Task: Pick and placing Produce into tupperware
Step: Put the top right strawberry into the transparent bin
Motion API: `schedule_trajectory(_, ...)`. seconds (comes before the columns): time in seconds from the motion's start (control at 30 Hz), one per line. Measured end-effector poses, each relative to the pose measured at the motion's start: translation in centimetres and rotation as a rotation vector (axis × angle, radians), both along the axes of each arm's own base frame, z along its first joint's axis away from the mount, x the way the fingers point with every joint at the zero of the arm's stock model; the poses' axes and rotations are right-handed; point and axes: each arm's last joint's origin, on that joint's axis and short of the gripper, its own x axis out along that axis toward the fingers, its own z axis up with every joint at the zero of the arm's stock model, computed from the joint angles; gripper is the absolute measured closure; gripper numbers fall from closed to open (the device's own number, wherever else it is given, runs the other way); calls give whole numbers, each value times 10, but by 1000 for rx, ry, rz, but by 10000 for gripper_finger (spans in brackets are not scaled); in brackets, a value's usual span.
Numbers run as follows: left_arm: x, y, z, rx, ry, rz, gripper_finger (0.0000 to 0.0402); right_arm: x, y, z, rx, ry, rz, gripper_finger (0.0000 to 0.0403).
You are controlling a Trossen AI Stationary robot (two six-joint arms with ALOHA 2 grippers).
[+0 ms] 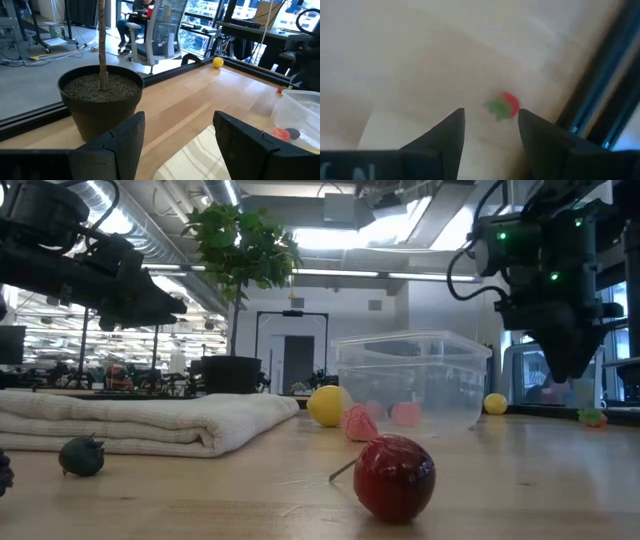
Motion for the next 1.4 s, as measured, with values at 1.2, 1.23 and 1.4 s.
schedule_trajectory(1.2,0,0,0,0,0,0,174,-4,-2,-39,8,-21,-19,217)
schedule_trajectory(1.23,0,0,0,0,-1,0,174,-4,-2,-40,10,-13,-20,217)
schedule_trajectory(1.4,0,0,0,0,0,0,174,-2,-3,-44,15,7,1,232)
